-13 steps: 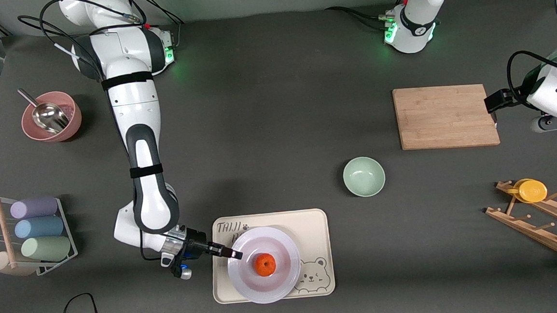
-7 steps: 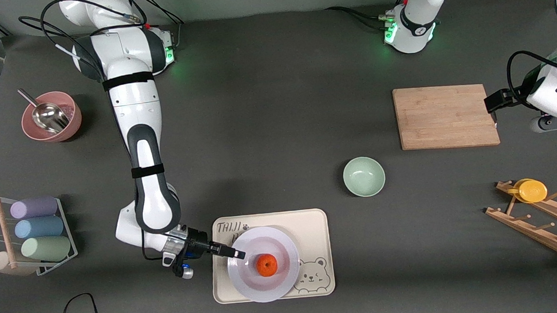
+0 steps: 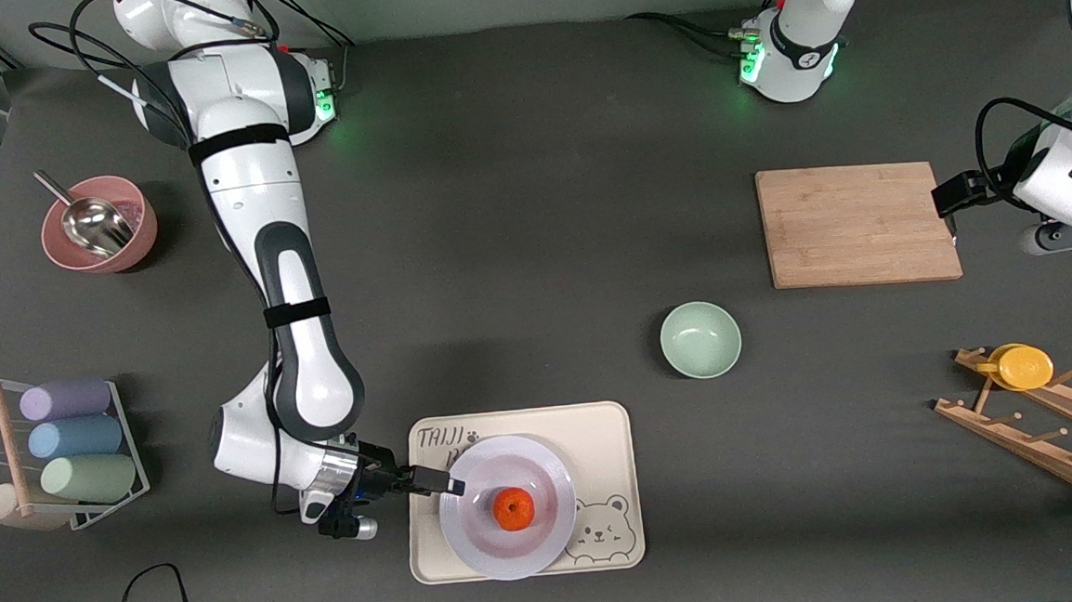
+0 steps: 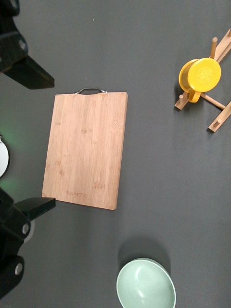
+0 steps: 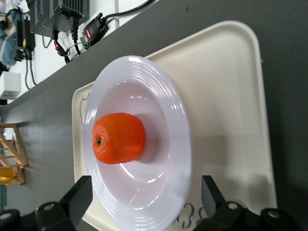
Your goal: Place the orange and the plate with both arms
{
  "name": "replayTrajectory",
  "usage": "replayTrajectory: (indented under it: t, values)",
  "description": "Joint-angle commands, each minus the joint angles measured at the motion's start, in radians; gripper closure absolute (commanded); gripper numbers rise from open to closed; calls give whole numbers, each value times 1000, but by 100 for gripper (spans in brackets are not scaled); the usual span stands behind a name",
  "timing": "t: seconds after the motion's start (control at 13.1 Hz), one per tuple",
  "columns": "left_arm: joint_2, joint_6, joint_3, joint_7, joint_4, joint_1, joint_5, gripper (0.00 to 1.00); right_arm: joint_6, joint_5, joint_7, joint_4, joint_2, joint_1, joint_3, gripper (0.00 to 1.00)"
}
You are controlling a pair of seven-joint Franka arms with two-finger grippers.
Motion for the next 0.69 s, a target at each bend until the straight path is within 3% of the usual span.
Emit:
replayTrajectory:
  t: [0.0, 0.31, 0.61]
  values:
    - [-4, -6, 10, 10, -5, -14, 12, 0, 7, -179, 63, -16, -82, -2, 3, 0]
    - [-4, -7, 10, 10, -5, -14, 12, 0, -121, -457, 65, -89, -241, -17, -29, 0]
    - [-4, -6, 10, 10, -5, -14, 12, 0, -345, -582, 67, -114, -370, 1, -160, 0]
